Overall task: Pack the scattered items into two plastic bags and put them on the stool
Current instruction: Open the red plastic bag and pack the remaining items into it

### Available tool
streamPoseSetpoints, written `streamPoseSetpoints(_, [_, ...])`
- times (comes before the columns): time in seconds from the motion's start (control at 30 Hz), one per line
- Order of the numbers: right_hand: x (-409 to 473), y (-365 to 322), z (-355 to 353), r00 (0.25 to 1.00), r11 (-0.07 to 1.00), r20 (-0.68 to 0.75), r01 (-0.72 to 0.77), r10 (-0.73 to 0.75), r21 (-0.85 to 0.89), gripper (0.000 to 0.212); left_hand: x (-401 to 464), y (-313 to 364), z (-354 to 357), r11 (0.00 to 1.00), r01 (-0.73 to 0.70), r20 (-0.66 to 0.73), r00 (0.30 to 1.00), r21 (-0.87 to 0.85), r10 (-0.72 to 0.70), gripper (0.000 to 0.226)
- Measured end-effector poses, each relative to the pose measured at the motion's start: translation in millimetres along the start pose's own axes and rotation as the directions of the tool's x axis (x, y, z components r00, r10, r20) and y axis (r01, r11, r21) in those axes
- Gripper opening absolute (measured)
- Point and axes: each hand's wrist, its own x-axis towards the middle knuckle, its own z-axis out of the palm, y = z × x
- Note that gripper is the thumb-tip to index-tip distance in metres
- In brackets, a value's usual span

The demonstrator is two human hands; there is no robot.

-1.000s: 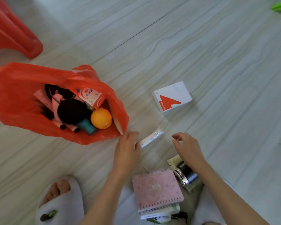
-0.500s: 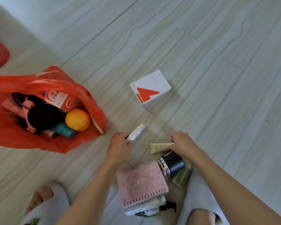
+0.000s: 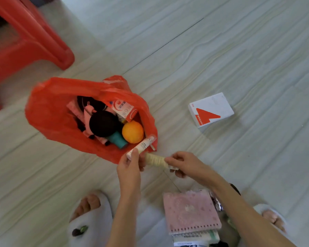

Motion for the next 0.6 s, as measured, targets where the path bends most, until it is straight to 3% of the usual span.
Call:
streamPoseSetpoints(0.17, [21.9,-45.4,62.0,0.999,0.934,-0.031,0.037,-0.028,0.354,0.019,14.6,38.6,-17.7,0.984,-0.131,-0.240,0.966,-0.119,0.100,0.016])
streamPoseSetpoints(0.27, [35.4,-67.9,89.9,0.997,0.910,-0.070,0.047,-0.020,0.413,0.016,19.2,60.2,-30.2,0.966,-0.247,-0.346,0.916,-0.081,0.205,0.007])
streamPoseSetpoints(0.33, [42.9,-85.4,104.7,0.996,0.893,-0.076,0.074,-0.044,0.445,0.018,28.1,70.4,-37.3,0.957,-0.281,-0.383,0.894,-0.069,0.234,0.012])
streamPoseSetpoints(0.47, [51.0,-121.0,124.1,0.989,0.709,0.026,0.087,-0.147,0.700,0.021,51.1,84.1,-45.3,0.947,-0.322,-0.330,0.892,0.015,0.309,0.015])
streamPoseSetpoints(0.53, [53.4,-124.5,125.0,0.984,0.749,0.002,0.135,-0.179,0.648,0.027,55.6,86.3,-46.2,0.940,-0.331,-0.236,0.910,0.082,0.341,0.021])
streamPoseSetpoints(0.6, [51.0,-119.7,120.2,0.983,0.859,-0.031,0.174,-0.182,0.482,0.031,53.4,84.4,-46.1,0.930,-0.347,-0.196,0.910,0.122,0.365,0.022])
